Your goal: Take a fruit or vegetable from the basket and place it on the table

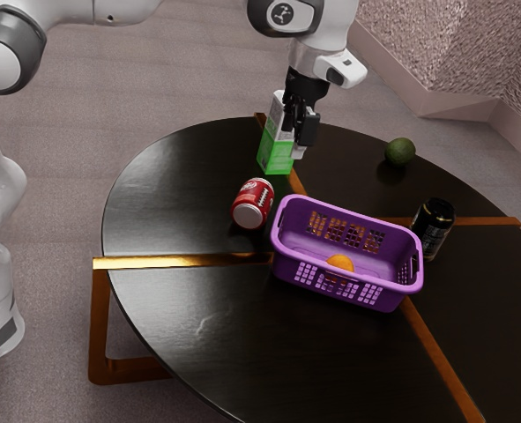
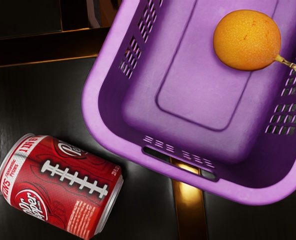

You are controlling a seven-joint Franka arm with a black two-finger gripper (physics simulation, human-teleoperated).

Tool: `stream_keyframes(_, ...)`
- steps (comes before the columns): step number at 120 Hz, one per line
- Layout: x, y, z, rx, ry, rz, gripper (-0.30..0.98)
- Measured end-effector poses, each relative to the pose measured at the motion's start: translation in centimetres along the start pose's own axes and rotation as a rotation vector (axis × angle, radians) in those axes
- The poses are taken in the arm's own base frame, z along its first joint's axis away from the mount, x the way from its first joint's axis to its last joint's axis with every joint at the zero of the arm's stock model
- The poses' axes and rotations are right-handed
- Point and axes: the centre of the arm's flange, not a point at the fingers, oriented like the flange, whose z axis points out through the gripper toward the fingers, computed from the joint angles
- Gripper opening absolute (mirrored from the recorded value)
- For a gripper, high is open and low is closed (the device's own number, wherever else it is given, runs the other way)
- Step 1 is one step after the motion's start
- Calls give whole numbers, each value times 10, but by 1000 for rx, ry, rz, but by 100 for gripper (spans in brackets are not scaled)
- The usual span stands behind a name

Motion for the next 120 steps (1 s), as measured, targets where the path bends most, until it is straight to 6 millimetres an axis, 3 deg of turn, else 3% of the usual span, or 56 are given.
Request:
stream_keyframes(45,1,-3,2,-24,-1,-5,69)
stream_keyframes(63,35,-22,-16,12,59,35,69)
stream_keyframes(67,44,-8,-19,29,68,96,69)
stream_keyframes(77,61,59,-26,57,91,328,69)
stream_keyframes(82,64,79,-25,67,89,427,68)
stream_keyframes(94,67,84,-20,83,71,595,68)
stream_keyframes(102,80,90,5,86,29,698,69)
stream_keyframes(120,107,122,63,56,-24,947,68)
